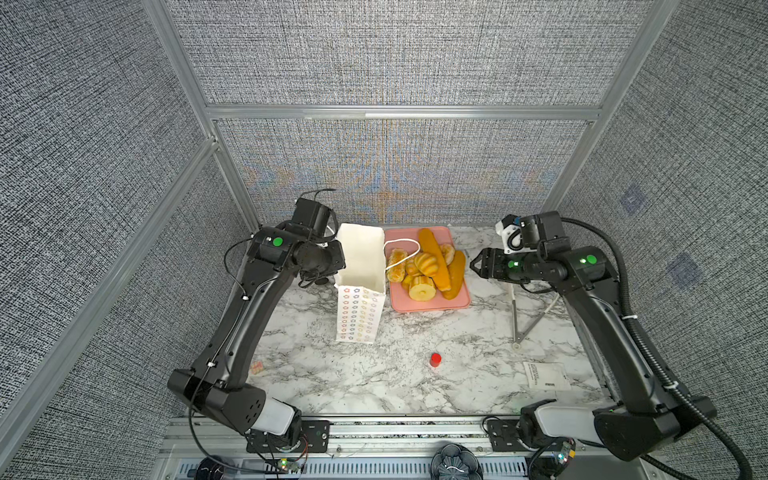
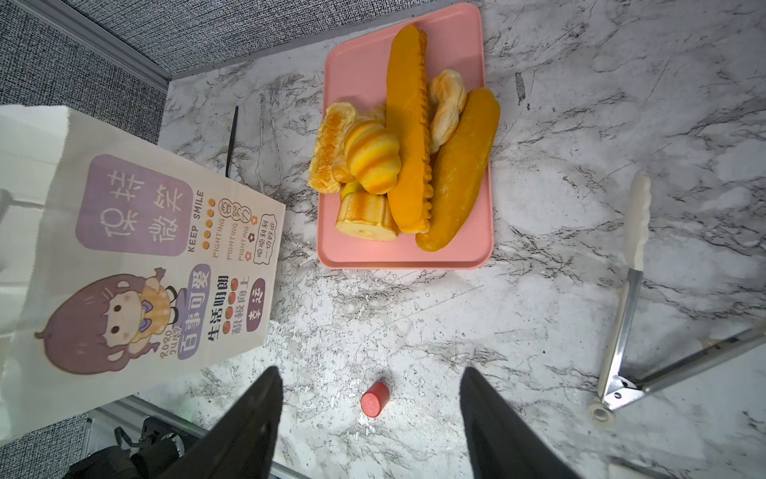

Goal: Place the fake bread into the paper bag
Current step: 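Grasp the bag's rim with the left gripper and pull it nearer the robot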

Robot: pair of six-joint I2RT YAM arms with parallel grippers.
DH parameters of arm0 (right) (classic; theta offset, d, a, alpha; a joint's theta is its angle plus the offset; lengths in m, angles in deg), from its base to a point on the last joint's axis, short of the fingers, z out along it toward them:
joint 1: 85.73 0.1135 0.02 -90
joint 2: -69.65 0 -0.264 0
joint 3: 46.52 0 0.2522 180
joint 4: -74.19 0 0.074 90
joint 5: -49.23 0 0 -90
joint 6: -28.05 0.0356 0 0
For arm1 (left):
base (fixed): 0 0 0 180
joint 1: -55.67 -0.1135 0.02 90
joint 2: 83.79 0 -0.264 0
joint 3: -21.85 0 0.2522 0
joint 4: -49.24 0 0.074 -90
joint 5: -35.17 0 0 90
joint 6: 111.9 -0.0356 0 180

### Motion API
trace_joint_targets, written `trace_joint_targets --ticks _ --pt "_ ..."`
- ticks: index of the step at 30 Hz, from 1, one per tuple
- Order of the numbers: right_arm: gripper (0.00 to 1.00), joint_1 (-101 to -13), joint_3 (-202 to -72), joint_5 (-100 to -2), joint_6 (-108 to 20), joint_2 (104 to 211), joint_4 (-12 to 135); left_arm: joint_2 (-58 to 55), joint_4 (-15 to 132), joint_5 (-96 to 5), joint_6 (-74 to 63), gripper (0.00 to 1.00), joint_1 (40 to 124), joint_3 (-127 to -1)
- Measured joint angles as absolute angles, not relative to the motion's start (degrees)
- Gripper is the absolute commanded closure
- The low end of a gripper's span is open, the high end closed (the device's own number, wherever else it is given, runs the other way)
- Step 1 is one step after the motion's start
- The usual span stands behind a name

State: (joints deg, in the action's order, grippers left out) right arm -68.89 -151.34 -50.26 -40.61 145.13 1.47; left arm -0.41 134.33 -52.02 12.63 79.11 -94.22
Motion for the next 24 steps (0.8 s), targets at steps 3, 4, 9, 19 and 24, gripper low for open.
trace_joint_targets --ticks 3,4,9,19,24 --pt "0.3 -68.5 -151.34 -50.26 -40.37 145.67 1.95 -2.23 134.9 -51.62 12.58 1.0 79.11 -92.6" --pt "0.3 -68.43 -151.34 -50.24 -40.06 145.83 2.08 -2.84 134.96 -51.56 12.58 1.0 79.11 -91.94" --pt "0.3 -67.95 -151.37 -50.22 -39.71 146.29 2.43 -4.41 135.42 -51.21 12.32 1.0 79.11 -89.52" --pt "0.3 -66.99 -151.78 -49.54 -39.27 146.29 2.46 -5.77 136.43 -51.23 11.51 0.97 79.07 -87.2" --pt "0.3 -66.9 -151.78 -48.73 -38.75 146.29 2.43 -7.01 135.73 -50.95 11.66 0.97 78.83 -84.34"
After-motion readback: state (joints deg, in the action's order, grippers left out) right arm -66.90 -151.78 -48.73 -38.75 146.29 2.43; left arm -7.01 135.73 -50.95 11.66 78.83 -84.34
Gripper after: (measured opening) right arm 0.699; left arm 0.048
